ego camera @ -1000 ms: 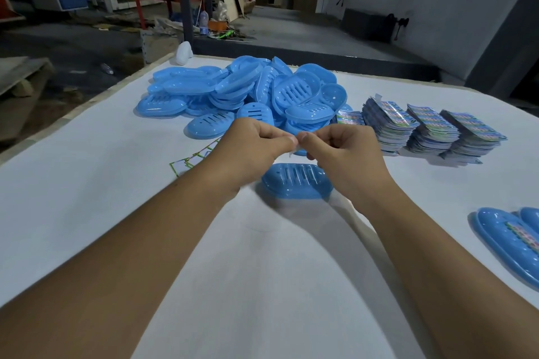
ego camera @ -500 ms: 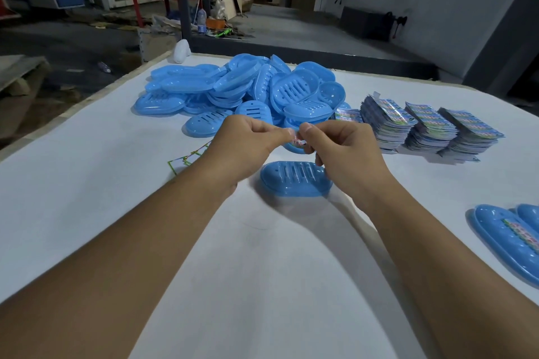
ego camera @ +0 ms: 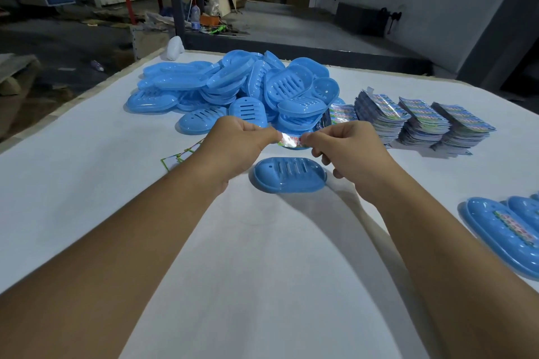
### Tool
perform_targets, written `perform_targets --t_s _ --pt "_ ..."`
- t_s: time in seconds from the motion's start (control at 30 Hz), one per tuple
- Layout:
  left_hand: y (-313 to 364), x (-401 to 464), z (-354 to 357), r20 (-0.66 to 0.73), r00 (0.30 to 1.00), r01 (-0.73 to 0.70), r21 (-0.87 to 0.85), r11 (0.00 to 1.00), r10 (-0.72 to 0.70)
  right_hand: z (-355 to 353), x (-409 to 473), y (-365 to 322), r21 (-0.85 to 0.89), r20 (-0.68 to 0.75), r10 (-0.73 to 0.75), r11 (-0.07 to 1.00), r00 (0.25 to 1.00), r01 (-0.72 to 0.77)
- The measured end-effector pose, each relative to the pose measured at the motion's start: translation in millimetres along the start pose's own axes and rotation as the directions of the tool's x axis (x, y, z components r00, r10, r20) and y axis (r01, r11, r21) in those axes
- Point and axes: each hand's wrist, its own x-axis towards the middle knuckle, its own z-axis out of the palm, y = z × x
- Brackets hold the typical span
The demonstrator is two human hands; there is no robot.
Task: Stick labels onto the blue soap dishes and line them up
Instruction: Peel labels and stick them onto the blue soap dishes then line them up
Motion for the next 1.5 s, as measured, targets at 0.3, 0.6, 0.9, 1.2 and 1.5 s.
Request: perform_targets --t_s 0.3,0.6,0.9,1.2,1.5 --pt "-10.6 -1.7 6.3 0.018 0.991 -0.135 0.308 0.942 0.136 -5.9 0.1 3.2 -0.179 0.072 0.116 0.979 0.991 -0.102" --pt "-11.8 -1.5 7.8 0.008 0.981 -0.177 0.423 0.888 0.192 -1.6 5.1 10.9 -0.272 0.082 0.081 0.961 0.993 -0.056" --pt "-9.3 -5.5 8.9 0.002 0.974 -0.200 0.488 0.850 0.228 -0.4 2.4 10.6 -0.319 0.086 0.029 0.948 0.996 0.000" --pt "-10.1 -4.2 11.0 0.029 0.964 -0.242 0.508 0.827 0.264 1.9 -1.8 6.8 -0.460 0.083 -0.070 0.882 0.994 0.100" --pt "-10.3 -4.7 9.2 0.037 0.960 -0.258 0.506 0.823 0.278 -2.8 -5.6 3.0 -0.674 0.000 -0.143 0.731 0.990 0.105"
